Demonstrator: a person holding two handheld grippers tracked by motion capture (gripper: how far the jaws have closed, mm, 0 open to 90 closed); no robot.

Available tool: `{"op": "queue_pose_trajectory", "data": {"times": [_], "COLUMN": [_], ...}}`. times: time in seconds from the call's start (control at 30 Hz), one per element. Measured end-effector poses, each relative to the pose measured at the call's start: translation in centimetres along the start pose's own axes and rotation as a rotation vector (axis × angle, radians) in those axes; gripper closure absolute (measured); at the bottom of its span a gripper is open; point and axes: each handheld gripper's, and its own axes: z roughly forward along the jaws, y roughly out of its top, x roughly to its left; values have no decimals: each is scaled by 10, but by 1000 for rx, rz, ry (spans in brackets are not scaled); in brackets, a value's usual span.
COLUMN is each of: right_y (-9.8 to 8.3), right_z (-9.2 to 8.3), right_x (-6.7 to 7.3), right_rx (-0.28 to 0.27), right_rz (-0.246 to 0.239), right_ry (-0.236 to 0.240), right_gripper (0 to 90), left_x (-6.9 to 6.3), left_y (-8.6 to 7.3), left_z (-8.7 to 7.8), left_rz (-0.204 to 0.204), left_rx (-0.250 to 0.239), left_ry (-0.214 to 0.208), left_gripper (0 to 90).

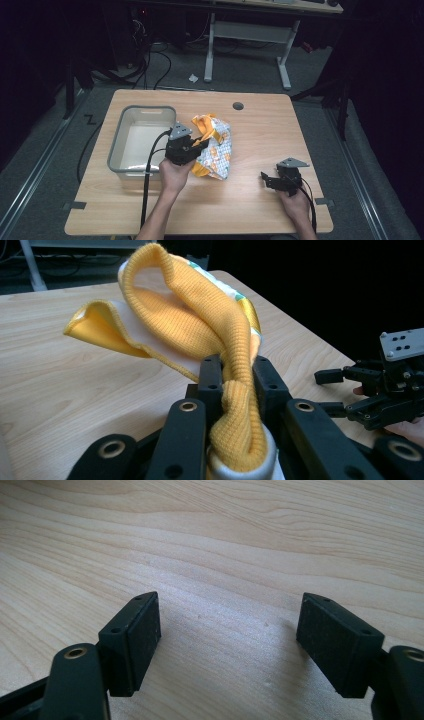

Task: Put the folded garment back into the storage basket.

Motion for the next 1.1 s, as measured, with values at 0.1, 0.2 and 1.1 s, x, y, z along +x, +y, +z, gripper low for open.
{"op": "queue_pose_trajectory", "data": {"times": [0.1,0.2,1.1], "right_y": [0,0,0], "right_z": [0,0,0], "right_x": [0,0,0], "right_rx": [0,0,0], "right_rz": [0,0,1], "right_ry": [0,0,0], "right_gripper": [258,258,258], "left_x": [2,2,18], "left_y": [1,3,10], "left_z": [-3,-8,-47], "left_rz": [-6,1,-15], "left_rx": [-5,-10,-75], "left_ry": [-2,1,32], "left_gripper": [780,780,778]}}
